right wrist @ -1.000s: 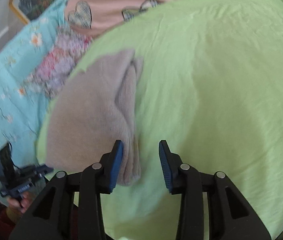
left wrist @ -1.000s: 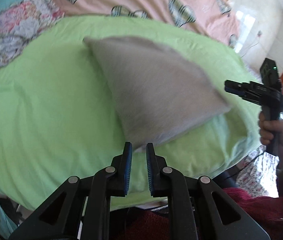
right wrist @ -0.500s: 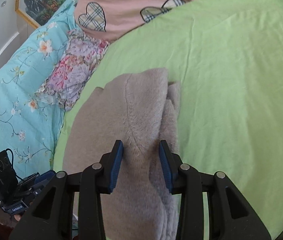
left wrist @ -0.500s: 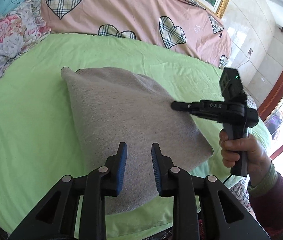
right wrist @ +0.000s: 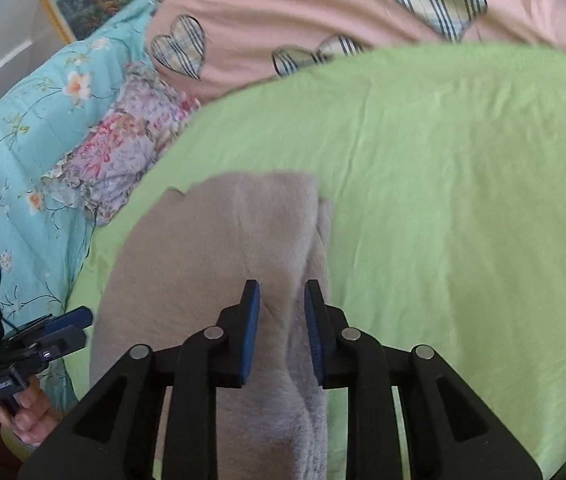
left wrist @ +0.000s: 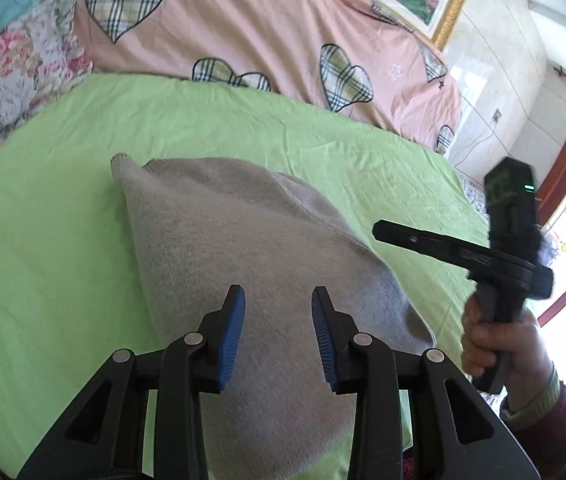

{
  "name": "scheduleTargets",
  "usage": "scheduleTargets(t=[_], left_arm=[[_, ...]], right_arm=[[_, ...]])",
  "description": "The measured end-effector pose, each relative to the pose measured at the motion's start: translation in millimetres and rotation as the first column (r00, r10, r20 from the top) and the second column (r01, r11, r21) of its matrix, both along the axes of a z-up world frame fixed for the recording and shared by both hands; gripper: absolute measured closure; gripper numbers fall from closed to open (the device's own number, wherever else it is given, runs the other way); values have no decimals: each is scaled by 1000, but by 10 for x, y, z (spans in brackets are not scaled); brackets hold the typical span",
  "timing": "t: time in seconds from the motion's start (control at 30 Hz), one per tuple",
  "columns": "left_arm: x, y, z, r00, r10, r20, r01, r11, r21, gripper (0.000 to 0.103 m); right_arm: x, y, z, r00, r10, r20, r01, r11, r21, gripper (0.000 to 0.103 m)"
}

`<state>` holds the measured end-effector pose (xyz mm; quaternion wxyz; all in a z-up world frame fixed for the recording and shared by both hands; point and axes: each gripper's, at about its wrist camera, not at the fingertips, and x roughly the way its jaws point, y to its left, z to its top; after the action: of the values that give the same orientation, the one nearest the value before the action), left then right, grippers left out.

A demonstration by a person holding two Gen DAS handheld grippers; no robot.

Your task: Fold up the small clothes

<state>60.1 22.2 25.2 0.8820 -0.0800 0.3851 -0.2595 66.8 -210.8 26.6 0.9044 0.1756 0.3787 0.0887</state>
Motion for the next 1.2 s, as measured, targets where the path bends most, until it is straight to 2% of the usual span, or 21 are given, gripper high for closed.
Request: scheduleTargets(t=[0.07,0.1,0.13,0.2,0.23,0.3,0.43,0.5,0.63,0.77,0.83,0.97,1.1,1.2], left_arm=[[116,0,-101,999,25,-46,-25,1000,1,69],[153,8,-153,997,38,-61,-38,999,1,71],[177,8,-202,996,51,-72,-50,999,12,73],[185,-22,-266,996,60,-62,-56,997,57,87],[189,-38,-315,997,62,-54,-57,995,79,88],[202,-35,-359,996,67,-61,-63,996,67,89],[154,-83,-315,997,74,-36,-70,992,105,88],[60,-50,-274,997,74,-32,-71,994,85,89],[-256,59,-215,999,42,-31,-41,999,37,88],[-550,87,-233,999,-8,-50,9,1000,19,88],[-671,69,-287,997,-28,-69,30,999,28,88],[-759,4,-546,993,-13,-121,28,992,120,88],[-711,19,-645,989,7,-147,6,996,87,88],[-700,14,-647,989,16,-150,-4,997,79,88]], right_arm=[[75,205,11,995,102,-10,-102,994,27,79],[114,289,-38,992,124,-30,-124,992,9,79],[157,344,-115,990,126,-58,-127,992,-26,79],[245,355,-314,989,96,-111,-106,990,-92,79],[273,294,-400,990,86,-114,-96,991,-90,82],[327,201,-491,991,72,-109,-81,993,-84,82],[329,202,-472,990,70,-118,-82,992,-98,82],[275,209,-437,992,77,-103,-86,993,-86,82],[7,246,-273,996,61,-72,-65,996,-60,79],[-393,373,-143,992,121,-40,-123,991,-47,79],[-540,431,-171,988,142,-53,-145,988,-53,79],[-758,444,-408,986,121,-116,-133,986,-102,78],[-777,285,-538,990,93,-109,-97,995,-36,79],[-754,299,-535,991,85,-108,-92,994,-62,79]])
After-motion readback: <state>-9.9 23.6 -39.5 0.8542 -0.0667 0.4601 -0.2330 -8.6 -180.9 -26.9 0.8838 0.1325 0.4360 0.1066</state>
